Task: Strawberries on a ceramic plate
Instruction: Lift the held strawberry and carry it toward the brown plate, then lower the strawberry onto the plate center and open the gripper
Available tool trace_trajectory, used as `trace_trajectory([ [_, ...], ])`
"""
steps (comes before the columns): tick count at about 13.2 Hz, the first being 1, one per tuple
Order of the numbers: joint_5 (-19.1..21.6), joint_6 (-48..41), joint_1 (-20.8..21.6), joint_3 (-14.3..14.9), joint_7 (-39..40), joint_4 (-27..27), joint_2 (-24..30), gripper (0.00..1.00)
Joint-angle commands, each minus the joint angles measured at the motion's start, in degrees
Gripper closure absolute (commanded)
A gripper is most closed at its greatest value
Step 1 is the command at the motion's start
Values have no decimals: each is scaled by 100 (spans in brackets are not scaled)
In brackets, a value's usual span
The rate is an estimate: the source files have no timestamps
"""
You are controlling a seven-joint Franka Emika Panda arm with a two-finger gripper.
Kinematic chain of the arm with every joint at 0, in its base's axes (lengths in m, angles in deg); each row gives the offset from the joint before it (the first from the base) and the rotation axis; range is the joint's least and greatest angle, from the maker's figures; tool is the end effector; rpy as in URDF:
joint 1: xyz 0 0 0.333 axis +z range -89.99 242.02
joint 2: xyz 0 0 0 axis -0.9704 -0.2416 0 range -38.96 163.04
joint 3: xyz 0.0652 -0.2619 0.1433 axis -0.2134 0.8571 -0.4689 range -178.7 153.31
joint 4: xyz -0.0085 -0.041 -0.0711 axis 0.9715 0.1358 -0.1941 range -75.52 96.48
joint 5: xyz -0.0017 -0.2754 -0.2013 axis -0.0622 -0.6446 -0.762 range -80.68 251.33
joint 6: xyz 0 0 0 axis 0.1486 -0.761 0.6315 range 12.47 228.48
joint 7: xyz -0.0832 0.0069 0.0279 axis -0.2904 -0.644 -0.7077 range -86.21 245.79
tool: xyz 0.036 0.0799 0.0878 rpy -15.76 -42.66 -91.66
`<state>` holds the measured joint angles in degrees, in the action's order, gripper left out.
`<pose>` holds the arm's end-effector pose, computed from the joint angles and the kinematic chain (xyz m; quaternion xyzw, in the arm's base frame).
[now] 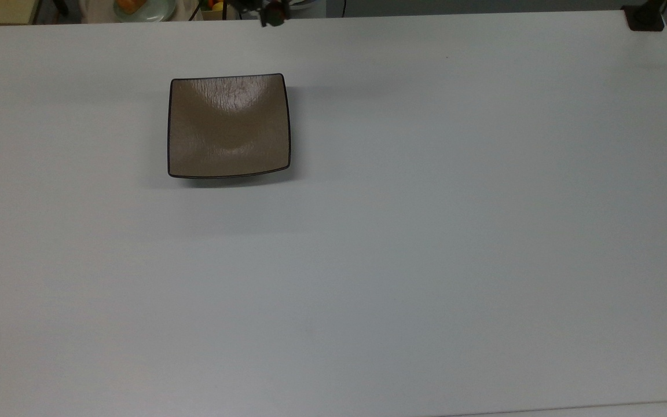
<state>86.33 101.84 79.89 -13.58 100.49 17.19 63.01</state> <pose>0.4844 0.0426 0.5546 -0.9734 -0.2196 0.0624 0.0175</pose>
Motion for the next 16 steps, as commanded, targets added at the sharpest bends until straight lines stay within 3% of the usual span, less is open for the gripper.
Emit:
trace_trajectory([
  [1, 49, 22, -483, 1, 1083, 357, 131, 100],
  [4, 32, 346, -765, 18, 1612, 576, 17, 99],
  [16, 5, 3256, -792, 71, 1551, 1860, -985, 95],
])
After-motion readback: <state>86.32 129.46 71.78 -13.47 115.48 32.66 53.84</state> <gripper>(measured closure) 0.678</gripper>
